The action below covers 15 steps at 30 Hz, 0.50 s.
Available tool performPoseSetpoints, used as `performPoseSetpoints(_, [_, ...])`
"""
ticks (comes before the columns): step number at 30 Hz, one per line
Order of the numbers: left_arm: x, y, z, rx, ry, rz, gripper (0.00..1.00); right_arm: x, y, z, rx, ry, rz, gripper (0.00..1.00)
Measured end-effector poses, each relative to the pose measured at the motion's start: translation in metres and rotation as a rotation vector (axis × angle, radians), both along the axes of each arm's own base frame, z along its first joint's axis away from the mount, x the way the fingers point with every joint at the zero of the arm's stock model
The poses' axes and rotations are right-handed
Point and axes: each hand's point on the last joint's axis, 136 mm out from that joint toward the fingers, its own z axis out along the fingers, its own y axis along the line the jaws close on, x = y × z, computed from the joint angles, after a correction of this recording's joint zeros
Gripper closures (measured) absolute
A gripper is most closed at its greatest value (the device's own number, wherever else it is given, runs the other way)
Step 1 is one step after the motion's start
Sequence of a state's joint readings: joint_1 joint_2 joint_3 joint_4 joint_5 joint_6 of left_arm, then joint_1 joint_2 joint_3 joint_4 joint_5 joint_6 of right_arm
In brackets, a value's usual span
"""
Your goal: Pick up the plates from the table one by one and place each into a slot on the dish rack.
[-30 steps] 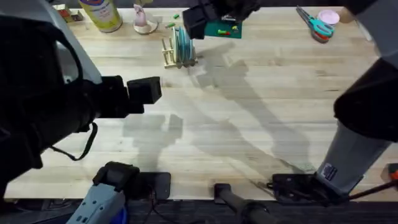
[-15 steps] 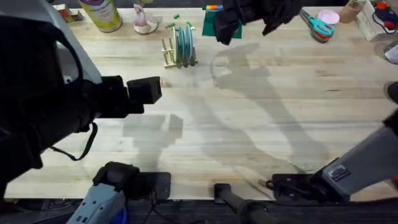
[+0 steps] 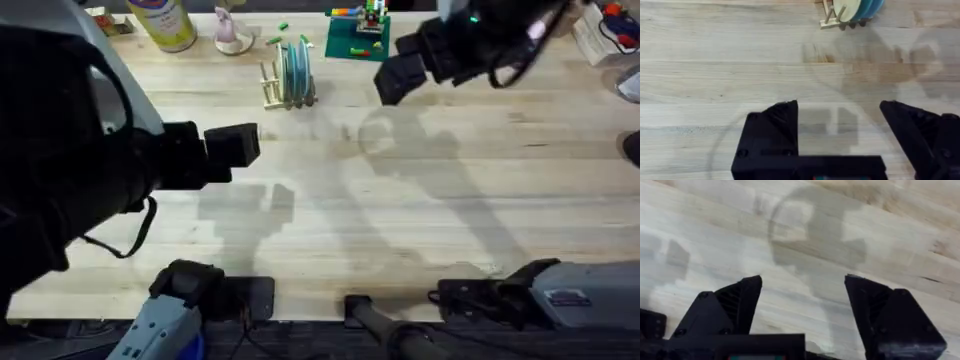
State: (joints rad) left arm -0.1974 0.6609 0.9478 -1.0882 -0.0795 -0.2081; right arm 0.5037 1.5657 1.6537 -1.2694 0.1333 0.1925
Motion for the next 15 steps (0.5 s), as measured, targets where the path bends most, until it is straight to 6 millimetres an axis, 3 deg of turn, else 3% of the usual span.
performPoseSetpoints(9, [0.000, 0.000, 0.000, 0.000, 0.000, 0.000, 0.008, -0.027, -0.011, 0.029, 0.041, -0.080, 0.016, 0.003])
performPoseSetpoints(15, [0.000, 0.000, 0.000, 0.000, 0.000, 0.000, 0.007, -0.034, -0.008, 0.032, 0.043, -0.081, 0.039, 0.003])
